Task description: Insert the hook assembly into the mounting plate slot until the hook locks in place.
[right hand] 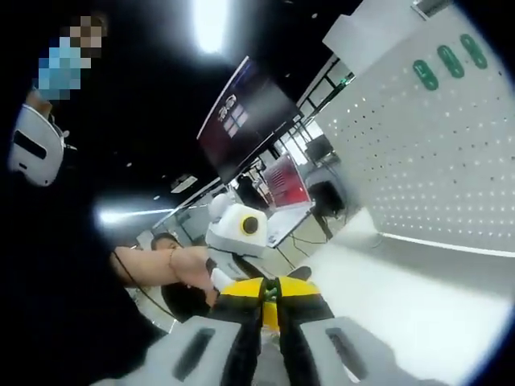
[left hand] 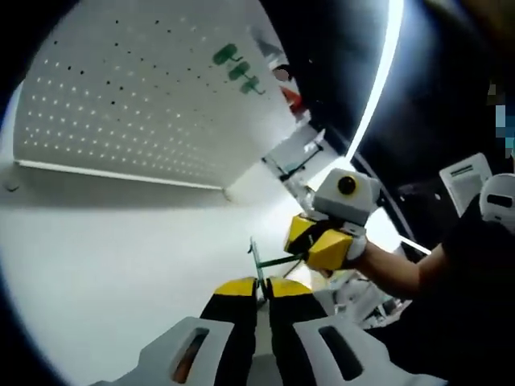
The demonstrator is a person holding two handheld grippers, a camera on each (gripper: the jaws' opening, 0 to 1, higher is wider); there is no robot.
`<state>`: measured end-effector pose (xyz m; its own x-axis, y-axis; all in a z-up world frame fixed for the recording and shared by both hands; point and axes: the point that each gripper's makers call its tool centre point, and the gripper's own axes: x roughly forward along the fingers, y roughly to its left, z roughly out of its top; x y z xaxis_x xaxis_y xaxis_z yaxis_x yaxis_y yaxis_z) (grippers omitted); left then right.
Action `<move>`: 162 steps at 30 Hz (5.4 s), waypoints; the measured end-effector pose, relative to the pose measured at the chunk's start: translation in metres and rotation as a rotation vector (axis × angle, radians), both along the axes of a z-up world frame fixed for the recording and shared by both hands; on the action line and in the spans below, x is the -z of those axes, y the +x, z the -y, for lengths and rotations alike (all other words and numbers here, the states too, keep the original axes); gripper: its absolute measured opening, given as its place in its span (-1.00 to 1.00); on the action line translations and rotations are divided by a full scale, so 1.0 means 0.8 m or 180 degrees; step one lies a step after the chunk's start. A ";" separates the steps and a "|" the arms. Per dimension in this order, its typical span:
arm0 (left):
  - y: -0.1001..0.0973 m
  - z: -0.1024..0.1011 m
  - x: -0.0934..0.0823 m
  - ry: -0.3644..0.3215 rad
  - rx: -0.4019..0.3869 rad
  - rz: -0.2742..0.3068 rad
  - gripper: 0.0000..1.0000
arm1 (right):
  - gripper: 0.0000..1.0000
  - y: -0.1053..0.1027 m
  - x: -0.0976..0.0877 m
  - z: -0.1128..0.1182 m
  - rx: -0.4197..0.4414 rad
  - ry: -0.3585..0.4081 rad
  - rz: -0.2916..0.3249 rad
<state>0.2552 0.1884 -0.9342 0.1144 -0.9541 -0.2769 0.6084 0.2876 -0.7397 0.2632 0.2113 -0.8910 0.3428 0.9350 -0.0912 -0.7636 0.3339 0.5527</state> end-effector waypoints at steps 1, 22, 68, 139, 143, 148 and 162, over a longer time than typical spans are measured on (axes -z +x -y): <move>0.000 0.000 0.000 0.0021 0.0004 0.0029 -0.93 | -0.95 0.000 0.001 0.001 0.0012 -0.0013 -0.0004; 0.024 0.001 -0.002 0.0323 -0.0192 0.0308 -0.98 | -0.82 0.013 0.007 0.014 0.0377 -0.0193 0.0046; 0.054 0.004 -0.064 0.1011 -0.0910 0.2182 -0.98 | -0.97 0.038 -0.024 0.033 0.1807 0.0695 -0.0871; 0.033 -0.001 -0.067 0.0544 -0.1008 0.1659 1.00 | -1.00 0.145 -0.099 0.202 0.3055 -0.1399 0.1419; 0.035 -0.004 -0.066 0.0569 -0.1016 0.1652 1.00 | -0.99 0.160 -0.102 0.219 0.3171 -0.1433 0.1441; 0.039 -0.009 -0.067 0.0594 -0.1050 0.1665 1.00 | -0.99 0.181 -0.104 0.238 0.3246 -0.1548 0.1529; 0.050 -0.017 -0.066 0.0614 -0.1135 0.1614 1.00 | -0.99 0.234 -0.107 0.290 0.3531 -0.1557 0.1490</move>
<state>0.2953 0.2020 -0.8817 0.5765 -0.7720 -0.2678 0.7113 0.6354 -0.3006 0.4503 -0.0205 -0.8058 0.9993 0.0379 -0.0020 -0.0379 0.9981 -0.0477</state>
